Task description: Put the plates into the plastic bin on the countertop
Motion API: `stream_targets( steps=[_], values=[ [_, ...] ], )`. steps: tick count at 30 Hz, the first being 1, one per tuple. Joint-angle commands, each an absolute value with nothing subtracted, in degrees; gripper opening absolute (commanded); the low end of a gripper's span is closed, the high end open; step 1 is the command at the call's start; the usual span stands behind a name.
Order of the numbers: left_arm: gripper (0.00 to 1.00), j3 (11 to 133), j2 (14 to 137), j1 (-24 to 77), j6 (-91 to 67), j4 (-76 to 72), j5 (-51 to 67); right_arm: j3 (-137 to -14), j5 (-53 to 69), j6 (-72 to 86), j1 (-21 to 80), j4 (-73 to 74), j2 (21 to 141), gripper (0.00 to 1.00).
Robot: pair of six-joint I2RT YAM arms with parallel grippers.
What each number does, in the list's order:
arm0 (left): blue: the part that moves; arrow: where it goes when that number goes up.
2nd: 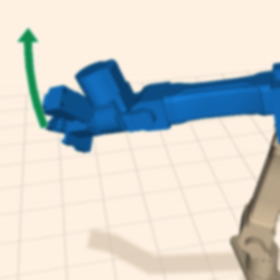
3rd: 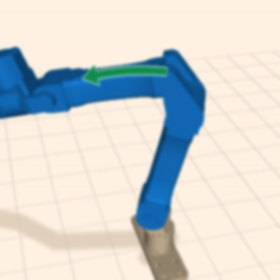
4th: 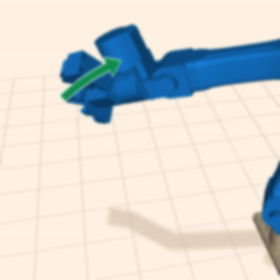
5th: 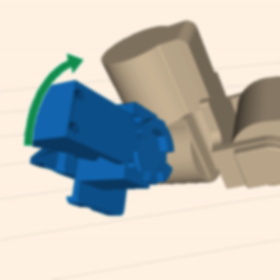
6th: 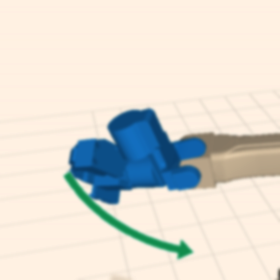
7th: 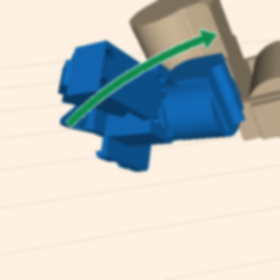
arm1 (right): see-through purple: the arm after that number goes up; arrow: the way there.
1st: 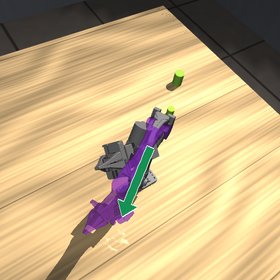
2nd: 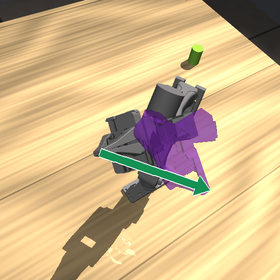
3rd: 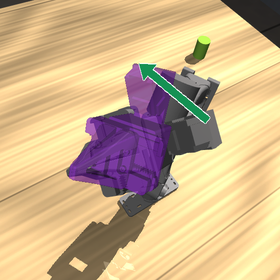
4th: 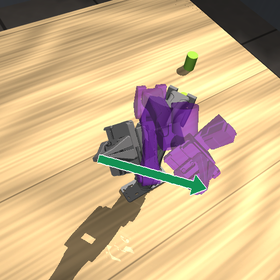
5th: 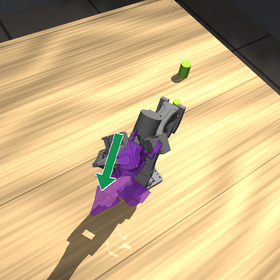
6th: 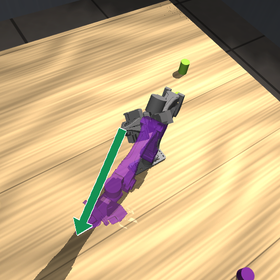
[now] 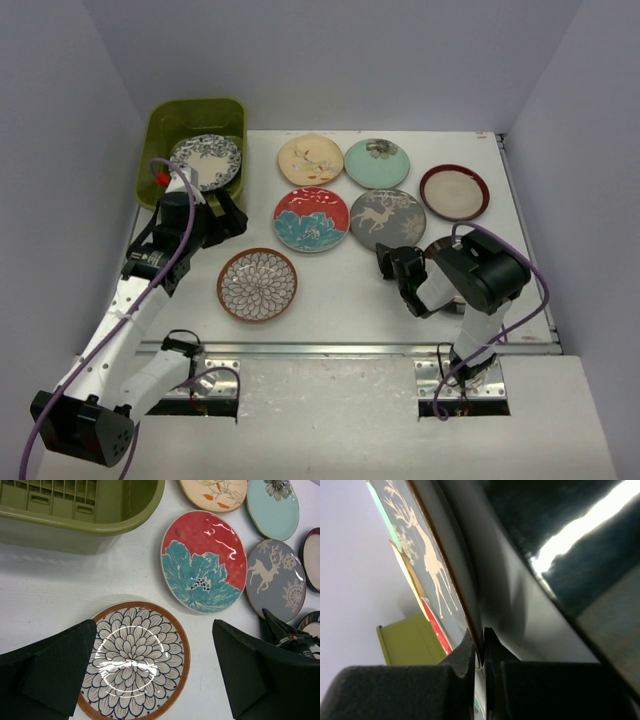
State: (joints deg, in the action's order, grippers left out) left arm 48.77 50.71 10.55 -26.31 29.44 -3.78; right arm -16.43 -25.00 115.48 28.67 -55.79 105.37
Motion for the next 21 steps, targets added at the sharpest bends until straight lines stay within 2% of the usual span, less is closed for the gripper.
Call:
stream_targets(
  steps=[1, 7, 21],
  values=[
    [1.0, 50.4, 50.8, 11.1, -25.7, 26.8, -2.0, -14.2, -22.2, 116.2, 27.7, -54.8, 111.5, 0.0],
    [1.0, 50.2, 50.4, 11.0, -26.0, 26.2, -0.8, -11.4, -21.0, 111.6, 27.4, -62.8, 104.9, 0.0],
    [1.0, 50.3, 48.4, 11.1, -28.1, 24.1, 2.5, -16.0, -8.5, 96.4, 22.8, -60.1, 88.5, 0.0]
  ],
)
